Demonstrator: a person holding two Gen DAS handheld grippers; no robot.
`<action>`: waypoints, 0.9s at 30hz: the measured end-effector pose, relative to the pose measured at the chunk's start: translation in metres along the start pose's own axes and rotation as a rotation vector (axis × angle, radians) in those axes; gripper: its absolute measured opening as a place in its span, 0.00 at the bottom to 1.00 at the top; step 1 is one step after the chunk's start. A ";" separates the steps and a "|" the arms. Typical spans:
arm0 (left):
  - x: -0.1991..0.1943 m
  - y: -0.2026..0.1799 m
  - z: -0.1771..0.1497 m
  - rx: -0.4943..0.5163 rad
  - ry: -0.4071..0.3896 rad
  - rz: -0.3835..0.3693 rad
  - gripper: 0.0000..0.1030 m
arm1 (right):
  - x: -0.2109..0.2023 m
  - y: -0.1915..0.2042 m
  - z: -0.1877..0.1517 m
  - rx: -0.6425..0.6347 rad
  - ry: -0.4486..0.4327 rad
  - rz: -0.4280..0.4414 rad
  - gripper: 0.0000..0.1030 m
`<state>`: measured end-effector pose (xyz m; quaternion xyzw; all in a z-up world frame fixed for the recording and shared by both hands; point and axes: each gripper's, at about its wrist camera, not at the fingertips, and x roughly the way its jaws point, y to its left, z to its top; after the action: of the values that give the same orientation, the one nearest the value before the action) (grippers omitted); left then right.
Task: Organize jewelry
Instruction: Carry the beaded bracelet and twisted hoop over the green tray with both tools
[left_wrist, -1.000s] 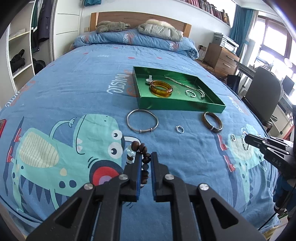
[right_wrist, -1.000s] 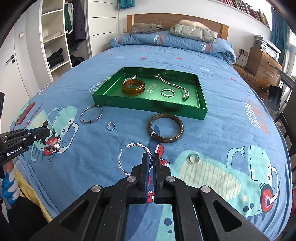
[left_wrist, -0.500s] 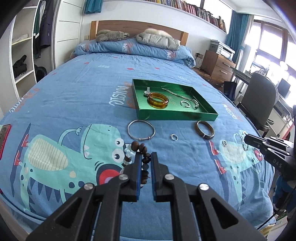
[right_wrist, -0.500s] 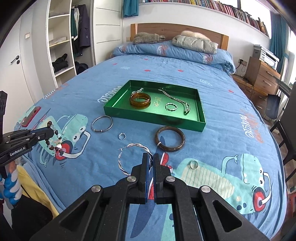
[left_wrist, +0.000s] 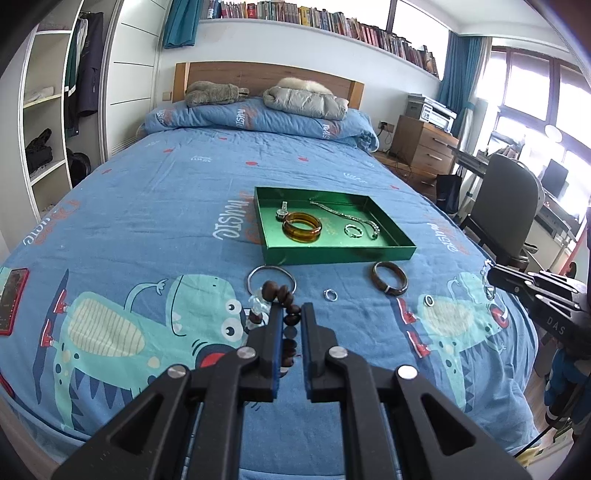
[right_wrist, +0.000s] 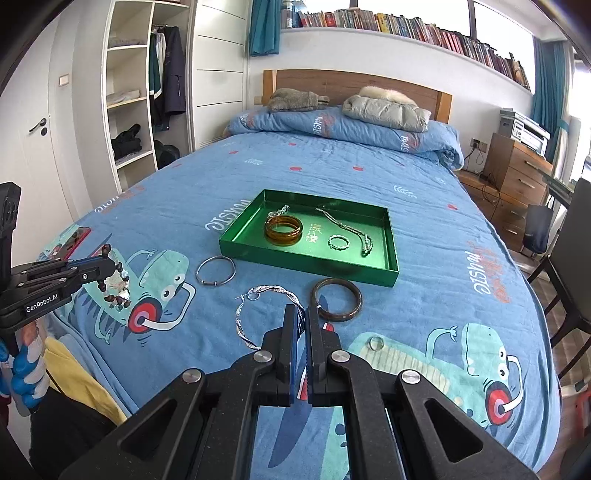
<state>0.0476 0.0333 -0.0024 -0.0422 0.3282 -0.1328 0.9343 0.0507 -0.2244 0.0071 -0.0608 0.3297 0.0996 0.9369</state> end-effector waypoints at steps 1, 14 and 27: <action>-0.002 0.000 0.003 0.004 -0.007 -0.001 0.08 | -0.003 -0.001 0.002 0.001 -0.007 -0.003 0.03; -0.013 -0.021 0.044 0.059 -0.084 -0.031 0.08 | -0.026 -0.015 0.024 0.013 -0.079 -0.041 0.03; 0.018 -0.053 0.107 0.135 -0.123 -0.064 0.08 | -0.010 -0.041 0.071 0.012 -0.140 -0.073 0.03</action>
<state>0.1164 -0.0236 0.0796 0.0022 0.2590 -0.1814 0.9487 0.0952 -0.2528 0.0708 -0.0602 0.2614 0.0673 0.9610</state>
